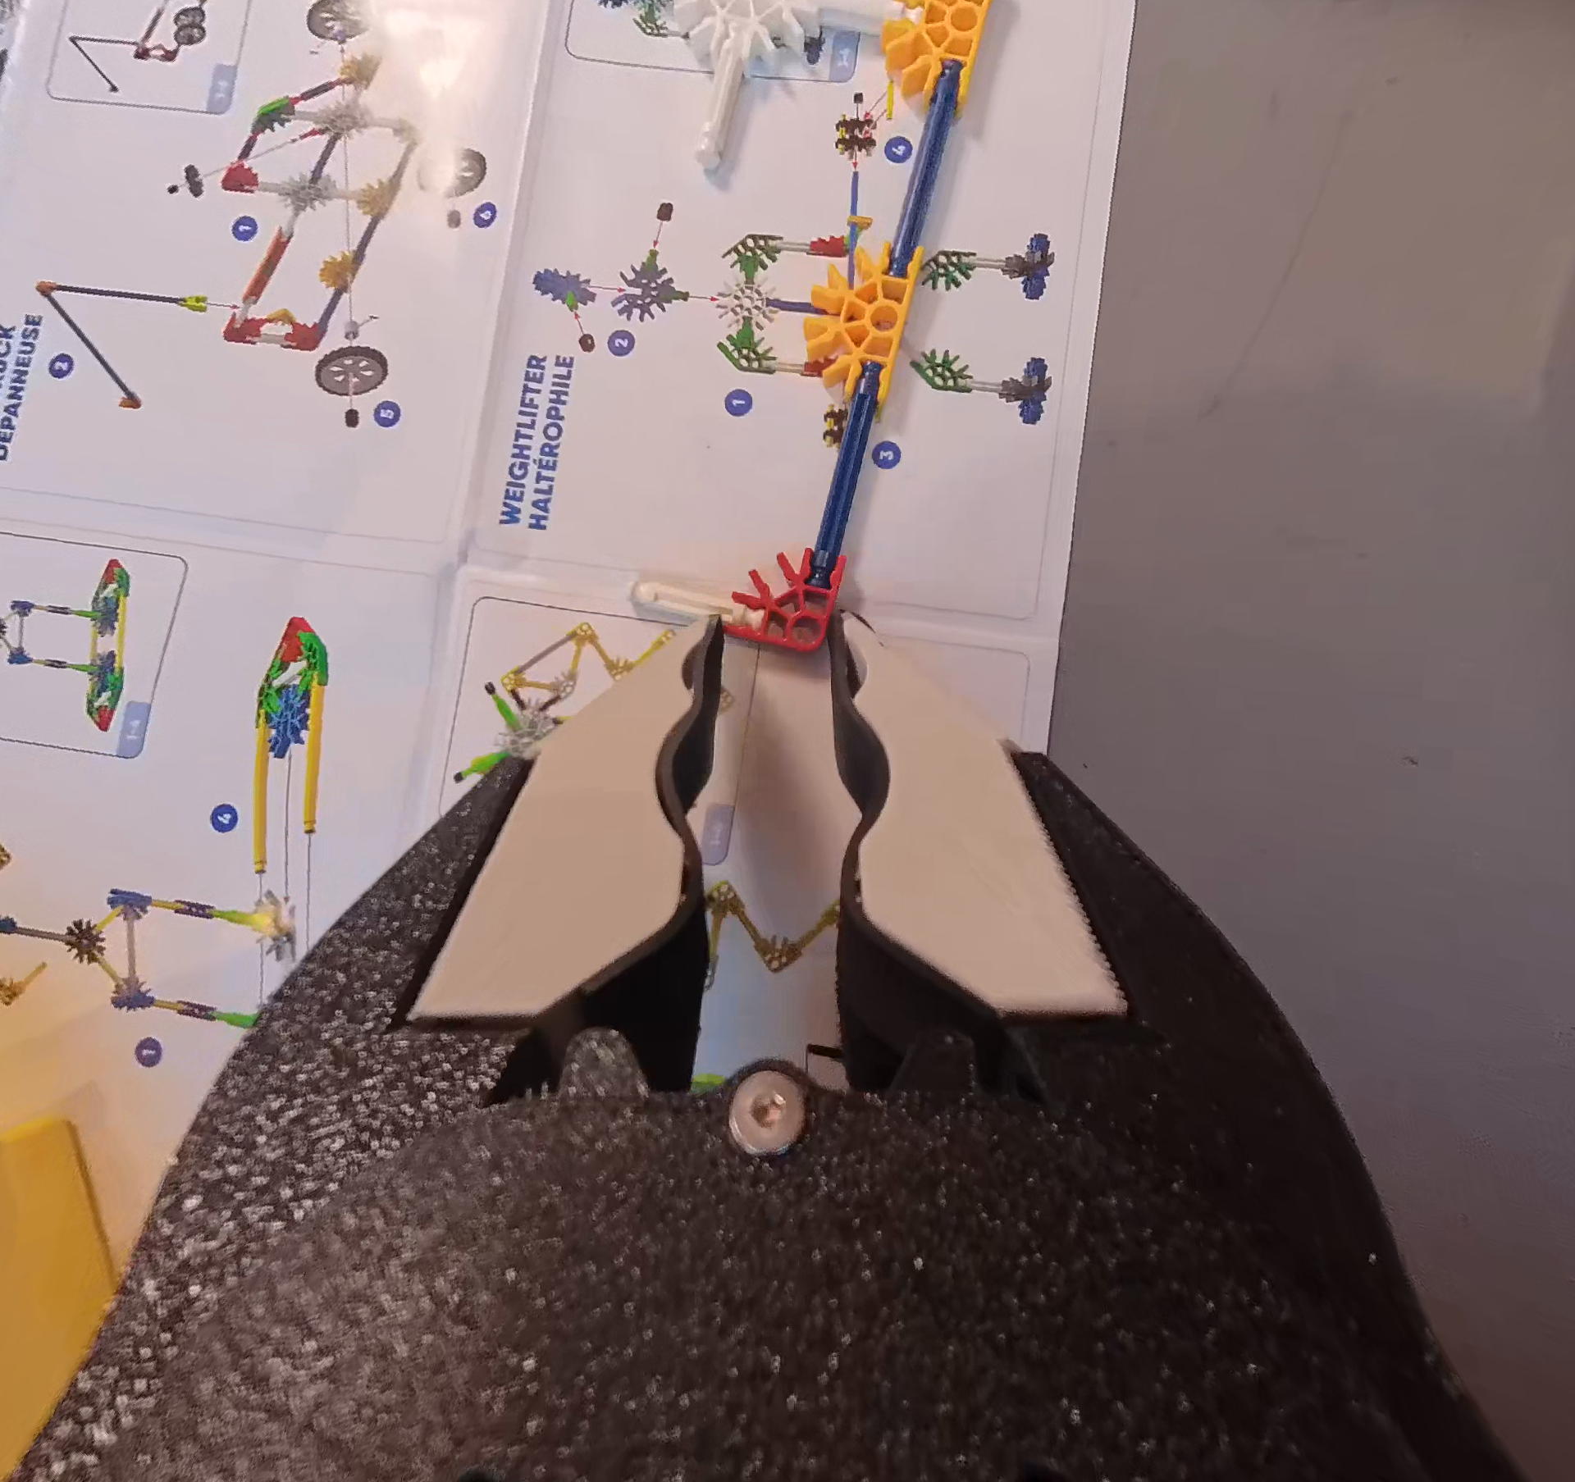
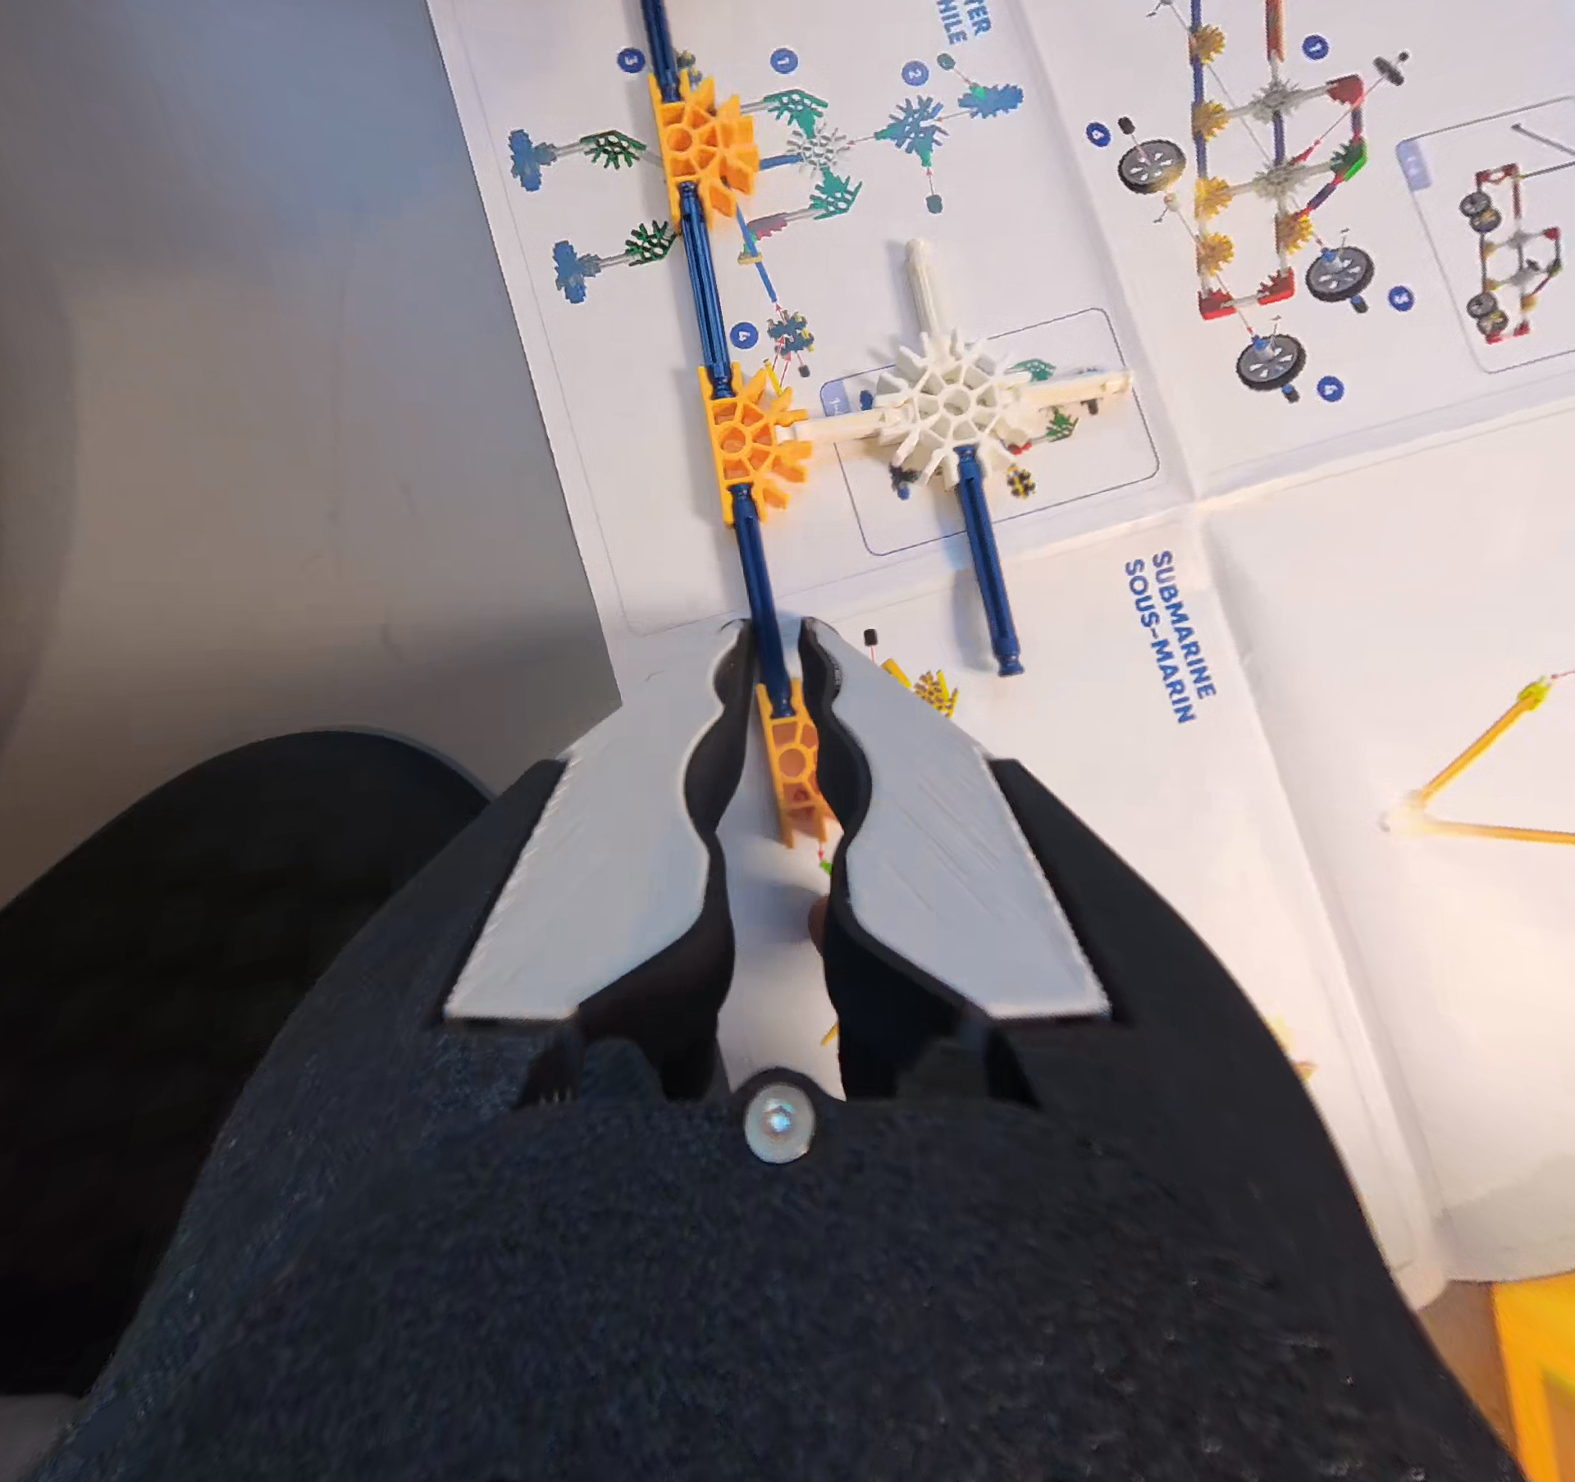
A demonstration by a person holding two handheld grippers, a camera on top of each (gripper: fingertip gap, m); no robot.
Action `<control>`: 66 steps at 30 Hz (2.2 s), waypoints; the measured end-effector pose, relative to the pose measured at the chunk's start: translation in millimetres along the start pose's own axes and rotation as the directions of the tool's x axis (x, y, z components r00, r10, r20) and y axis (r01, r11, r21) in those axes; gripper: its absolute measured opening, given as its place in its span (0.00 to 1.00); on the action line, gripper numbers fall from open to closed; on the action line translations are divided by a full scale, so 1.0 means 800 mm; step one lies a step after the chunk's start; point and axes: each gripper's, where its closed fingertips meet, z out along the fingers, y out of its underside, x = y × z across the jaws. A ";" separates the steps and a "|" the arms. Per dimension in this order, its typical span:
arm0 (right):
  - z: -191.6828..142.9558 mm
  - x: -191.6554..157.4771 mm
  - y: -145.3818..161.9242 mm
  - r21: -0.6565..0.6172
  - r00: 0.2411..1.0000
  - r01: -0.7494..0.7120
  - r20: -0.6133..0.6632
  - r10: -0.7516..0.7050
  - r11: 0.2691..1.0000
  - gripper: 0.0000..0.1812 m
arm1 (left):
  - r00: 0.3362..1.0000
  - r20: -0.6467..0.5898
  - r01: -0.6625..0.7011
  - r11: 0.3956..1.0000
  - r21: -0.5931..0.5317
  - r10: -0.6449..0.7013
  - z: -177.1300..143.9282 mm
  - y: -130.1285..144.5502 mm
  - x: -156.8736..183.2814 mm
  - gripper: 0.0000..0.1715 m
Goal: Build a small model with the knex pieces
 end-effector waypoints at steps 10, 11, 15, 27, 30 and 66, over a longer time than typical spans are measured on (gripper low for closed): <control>-0.010 0.023 -0.025 0.048 0.993 0.048 -0.109 -0.043 0.998 0.10 | 0.940 0.268 0.138 0.954 0.265 -0.210 -0.093 -0.006 -0.050 0.15; -0.018 0.030 -0.030 0.094 0.988 0.031 -0.152 -0.016 0.995 0.13 | 0.896 0.349 0.161 0.934 0.320 -0.274 -0.129 0.000 -0.074 0.15; -0.059 0.055 -0.059 0.313 0.949 0.016 -0.303 0.084 0.950 0.16 | 0.551 0.678 0.235 0.870 0.433 -0.486 -0.321 0.087 -0.169 0.14; -0.065 0.050 -0.075 0.427 0.940 0.013 -0.314 0.135 0.904 0.17 | 0.473 0.766 0.847 0.463 -0.259 -0.436 -0.447 0.450 -0.199 0.18; -0.061 0.049 -0.076 0.421 0.942 0.004 -0.307 0.138 0.907 0.16 | 0.532 0.679 0.845 0.365 -0.390 -0.506 -0.426 0.483 -0.185 0.18; -0.060 0.051 -0.071 0.452 0.936 -0.037 -0.296 0.189 0.891 0.16 | 0.622 0.514 0.782 0.445 -0.436 -0.590 -0.428 0.462 -0.165 0.12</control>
